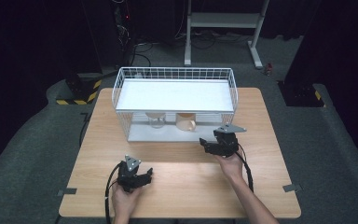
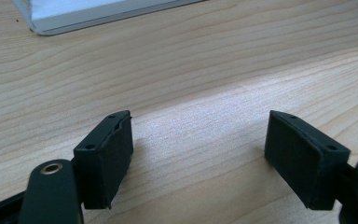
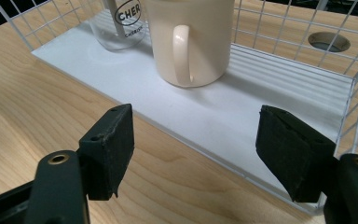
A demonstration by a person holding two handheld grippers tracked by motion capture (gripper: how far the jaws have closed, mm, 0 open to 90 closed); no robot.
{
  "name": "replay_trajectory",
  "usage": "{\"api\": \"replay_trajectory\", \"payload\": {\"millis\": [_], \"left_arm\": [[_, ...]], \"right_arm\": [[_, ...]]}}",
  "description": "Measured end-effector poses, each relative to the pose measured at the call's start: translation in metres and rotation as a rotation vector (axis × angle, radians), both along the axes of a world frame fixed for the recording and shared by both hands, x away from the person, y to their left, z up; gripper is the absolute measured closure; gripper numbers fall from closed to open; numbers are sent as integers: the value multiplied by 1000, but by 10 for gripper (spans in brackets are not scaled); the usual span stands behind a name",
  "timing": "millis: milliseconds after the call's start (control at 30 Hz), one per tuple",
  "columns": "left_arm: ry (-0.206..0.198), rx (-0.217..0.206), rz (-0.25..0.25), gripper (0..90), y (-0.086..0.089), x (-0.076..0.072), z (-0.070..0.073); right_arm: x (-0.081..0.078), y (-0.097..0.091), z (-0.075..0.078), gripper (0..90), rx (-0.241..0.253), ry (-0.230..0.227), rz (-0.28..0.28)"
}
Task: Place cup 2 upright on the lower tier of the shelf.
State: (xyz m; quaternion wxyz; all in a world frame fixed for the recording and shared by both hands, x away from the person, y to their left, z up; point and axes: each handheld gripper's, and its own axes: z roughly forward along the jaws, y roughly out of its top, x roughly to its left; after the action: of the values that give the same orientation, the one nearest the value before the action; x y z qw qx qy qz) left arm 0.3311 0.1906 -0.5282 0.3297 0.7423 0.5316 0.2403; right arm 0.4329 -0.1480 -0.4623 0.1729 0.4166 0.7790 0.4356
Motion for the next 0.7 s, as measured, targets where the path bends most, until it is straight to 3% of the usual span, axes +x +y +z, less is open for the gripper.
{"api": "replay_trajectory", "payload": {"millis": [133, 700], "left_arm": [[-1, 0, 3, 239, 0, 0, 0], [-2, -2, 5, 239, 0, 0, 0]], "right_arm": [[-3, -4, -1, 293, -12, -4, 11], [-17, -26, 3, 300, 32, -18, 21]]}}
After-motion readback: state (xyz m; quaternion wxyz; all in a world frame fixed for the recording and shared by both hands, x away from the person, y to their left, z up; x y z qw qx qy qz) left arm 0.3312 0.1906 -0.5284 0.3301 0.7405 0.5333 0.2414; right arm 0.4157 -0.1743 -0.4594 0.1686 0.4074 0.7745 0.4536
